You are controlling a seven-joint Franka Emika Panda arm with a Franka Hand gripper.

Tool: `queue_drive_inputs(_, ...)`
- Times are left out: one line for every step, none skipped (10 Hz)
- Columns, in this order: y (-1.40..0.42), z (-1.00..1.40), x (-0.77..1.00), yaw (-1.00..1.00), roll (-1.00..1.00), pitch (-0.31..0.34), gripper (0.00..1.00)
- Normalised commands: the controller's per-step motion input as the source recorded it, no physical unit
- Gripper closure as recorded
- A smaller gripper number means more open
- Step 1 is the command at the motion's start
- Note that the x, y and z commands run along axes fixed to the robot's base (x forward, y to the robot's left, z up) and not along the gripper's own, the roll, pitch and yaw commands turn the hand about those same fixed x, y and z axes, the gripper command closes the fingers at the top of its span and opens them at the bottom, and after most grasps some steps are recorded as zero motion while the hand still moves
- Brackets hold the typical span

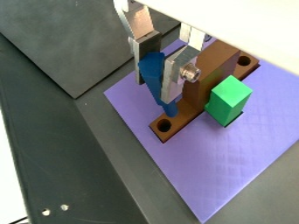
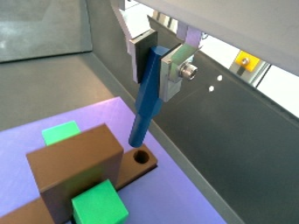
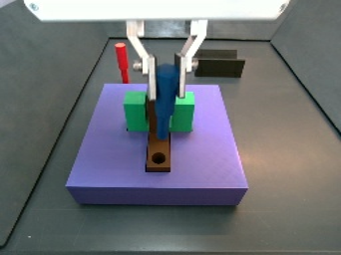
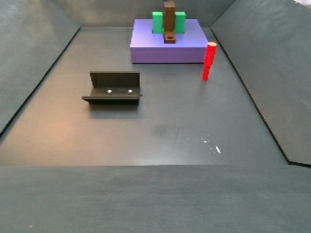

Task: Pick up the blue object. Move up. Place the blue object on the fixture. Regrasp the blue object. Move to above the board. Insert the blue object.
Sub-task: Insert the blue object.

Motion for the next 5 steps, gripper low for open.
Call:
queue_drive_inputs(-0.01, 0.03, 0.00, 0.54, -0.50, 0.000, 1.00)
queue_drive_inputs(-0.02, 0.09, 0.00, 0.54, -0.50, 0.013, 1.00)
queue_drive_inputs(-0.03, 0.15, 0.00, 0.51, -0.50, 0.001, 1.00)
queue_drive_inputs(-0.03, 0.16, 0.00, 0.51, -0.50, 0.000, 1.00)
queue_drive_inputs(-0.04, 0.16, 0.00, 0.51, -0.50, 0.000, 1.00)
